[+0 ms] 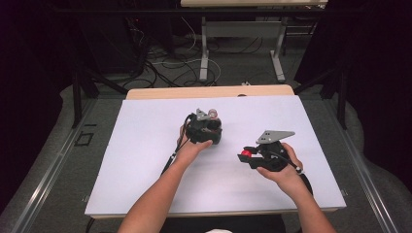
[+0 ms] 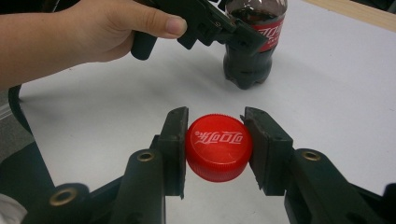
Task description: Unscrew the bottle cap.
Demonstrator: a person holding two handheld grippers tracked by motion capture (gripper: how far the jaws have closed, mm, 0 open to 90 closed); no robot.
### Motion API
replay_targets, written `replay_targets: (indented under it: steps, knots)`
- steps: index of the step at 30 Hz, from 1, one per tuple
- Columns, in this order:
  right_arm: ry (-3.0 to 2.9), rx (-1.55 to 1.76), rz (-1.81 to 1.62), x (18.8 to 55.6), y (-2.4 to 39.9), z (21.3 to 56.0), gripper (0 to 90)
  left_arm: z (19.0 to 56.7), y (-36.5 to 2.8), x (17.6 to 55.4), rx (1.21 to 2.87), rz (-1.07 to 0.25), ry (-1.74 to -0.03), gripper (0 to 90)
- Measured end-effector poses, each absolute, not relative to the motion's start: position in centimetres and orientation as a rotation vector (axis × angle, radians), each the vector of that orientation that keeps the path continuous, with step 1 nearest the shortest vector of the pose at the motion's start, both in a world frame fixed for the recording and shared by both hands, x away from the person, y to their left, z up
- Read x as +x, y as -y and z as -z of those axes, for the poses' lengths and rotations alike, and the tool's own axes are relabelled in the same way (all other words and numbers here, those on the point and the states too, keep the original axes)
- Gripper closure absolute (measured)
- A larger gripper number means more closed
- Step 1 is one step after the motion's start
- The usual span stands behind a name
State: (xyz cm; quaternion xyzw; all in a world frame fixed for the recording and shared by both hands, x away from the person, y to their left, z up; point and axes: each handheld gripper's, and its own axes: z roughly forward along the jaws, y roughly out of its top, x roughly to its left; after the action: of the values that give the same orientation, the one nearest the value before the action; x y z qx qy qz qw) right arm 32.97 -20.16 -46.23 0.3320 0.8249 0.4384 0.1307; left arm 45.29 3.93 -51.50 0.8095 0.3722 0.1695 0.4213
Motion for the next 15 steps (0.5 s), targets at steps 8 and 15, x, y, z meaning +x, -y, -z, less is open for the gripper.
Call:
replay_targets:
  steps: [8, 15]
  knots:
    - [-2.398, 0.969, -1.264, 32.97, 20.05, 46.39, 61.2, 51.44, -4.11, 45.26, 2.019, -0.385, -0.955, 24.5]
    - [-2.415, 0.970, -1.249, 33.07, 20.01, 46.59, 61.2, 50.98, -4.83, 44.94, 1.985, -0.393, -0.989, 15.8]
